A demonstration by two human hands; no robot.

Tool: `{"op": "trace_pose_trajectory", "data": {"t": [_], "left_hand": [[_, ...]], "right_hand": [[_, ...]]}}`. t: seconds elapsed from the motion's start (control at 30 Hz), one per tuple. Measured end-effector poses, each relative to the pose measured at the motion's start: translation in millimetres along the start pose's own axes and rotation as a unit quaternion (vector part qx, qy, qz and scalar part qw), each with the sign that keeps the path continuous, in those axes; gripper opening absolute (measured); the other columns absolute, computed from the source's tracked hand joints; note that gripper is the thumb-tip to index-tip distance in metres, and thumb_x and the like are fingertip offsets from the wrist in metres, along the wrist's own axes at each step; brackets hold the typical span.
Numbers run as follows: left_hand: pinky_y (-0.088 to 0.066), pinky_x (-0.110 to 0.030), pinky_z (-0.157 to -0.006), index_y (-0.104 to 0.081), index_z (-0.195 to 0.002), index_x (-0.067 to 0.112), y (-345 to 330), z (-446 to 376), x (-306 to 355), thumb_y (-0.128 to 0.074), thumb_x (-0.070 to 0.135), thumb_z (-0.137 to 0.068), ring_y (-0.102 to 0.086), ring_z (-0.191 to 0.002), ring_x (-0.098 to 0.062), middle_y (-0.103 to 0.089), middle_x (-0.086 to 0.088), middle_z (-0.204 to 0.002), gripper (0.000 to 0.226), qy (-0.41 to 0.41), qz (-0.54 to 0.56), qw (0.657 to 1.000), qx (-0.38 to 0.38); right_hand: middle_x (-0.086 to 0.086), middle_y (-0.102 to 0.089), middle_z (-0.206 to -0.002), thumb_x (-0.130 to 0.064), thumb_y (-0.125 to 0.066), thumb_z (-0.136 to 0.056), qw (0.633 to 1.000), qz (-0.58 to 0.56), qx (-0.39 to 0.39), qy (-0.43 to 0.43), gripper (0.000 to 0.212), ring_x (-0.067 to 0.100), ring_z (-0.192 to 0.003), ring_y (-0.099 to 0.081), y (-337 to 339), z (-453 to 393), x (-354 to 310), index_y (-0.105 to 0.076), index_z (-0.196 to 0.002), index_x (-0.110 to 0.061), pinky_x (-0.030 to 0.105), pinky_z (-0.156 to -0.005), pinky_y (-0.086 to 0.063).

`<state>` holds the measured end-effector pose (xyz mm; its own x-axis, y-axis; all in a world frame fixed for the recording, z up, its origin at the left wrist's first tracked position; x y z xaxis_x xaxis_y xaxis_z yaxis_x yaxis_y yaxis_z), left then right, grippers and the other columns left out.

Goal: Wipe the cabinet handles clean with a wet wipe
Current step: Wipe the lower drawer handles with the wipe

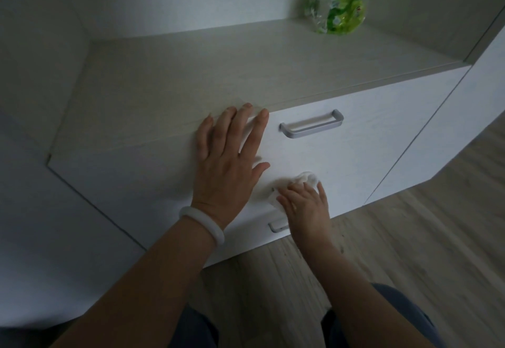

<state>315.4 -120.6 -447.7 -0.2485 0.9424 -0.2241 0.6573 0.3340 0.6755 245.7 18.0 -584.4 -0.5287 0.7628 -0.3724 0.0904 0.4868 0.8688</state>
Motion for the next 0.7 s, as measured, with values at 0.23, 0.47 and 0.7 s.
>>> {"op": "trace_pose_trajectory", "data": {"t": [0.23,0.47,0.7], "left_hand": [[-0.01,-0.047,-0.117,-0.033,-0.15,0.021,-2.7,0.0,-0.4,-0.068,0.047,-0.084,-0.034,-0.135,-0.028,-0.041,-0.007,-0.15,0.08,0.002,0.007,1.0,0.025],[-0.008,-0.046,-0.117,-0.034,-0.15,0.021,-5.3,-0.6,0.6,-0.063,0.043,-0.088,-0.033,-0.135,-0.026,-0.043,-0.007,-0.149,0.071,0.014,0.019,0.999,0.04],[-0.008,-0.044,-0.116,-0.035,-0.149,0.022,-9.5,-1.8,-0.5,-0.062,0.041,-0.087,-0.032,-0.134,-0.026,-0.045,-0.006,-0.148,0.07,0.012,0.017,0.998,0.053]], "right_hand": [[-0.01,-0.067,-0.12,-0.036,-0.055,-0.094,0.999,-0.017,0.042,-0.02,0.026,0.017,-0.124,-0.055,2.9,-4.7,28.9,-0.07,-0.114,-0.03,0.033,-0.118,-0.01],[-0.003,-0.063,-0.121,-0.048,-0.044,-0.096,0.999,0.038,0.008,0.026,0.038,0.019,-0.121,-0.052,-16.5,3.7,0.2,-0.062,-0.118,-0.023,0.042,-0.113,-0.026],[0.002,-0.036,-0.147,-0.054,-0.034,-0.095,0.998,-0.004,-0.044,-0.041,0.046,0.023,-0.145,-0.021,-25.4,8.7,6.6,-0.046,-0.131,-0.028,0.042,-0.121,-0.006]]}}
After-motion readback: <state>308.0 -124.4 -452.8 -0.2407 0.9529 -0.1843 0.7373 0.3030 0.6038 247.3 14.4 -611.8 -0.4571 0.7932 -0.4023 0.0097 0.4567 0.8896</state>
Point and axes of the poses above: each hand's wrist, its own z-axis away from the middle knuckle, its own y-axis out of the back of the hand, x = y × z, the point moved 5 cm from there along -z, towards the middle knuckle
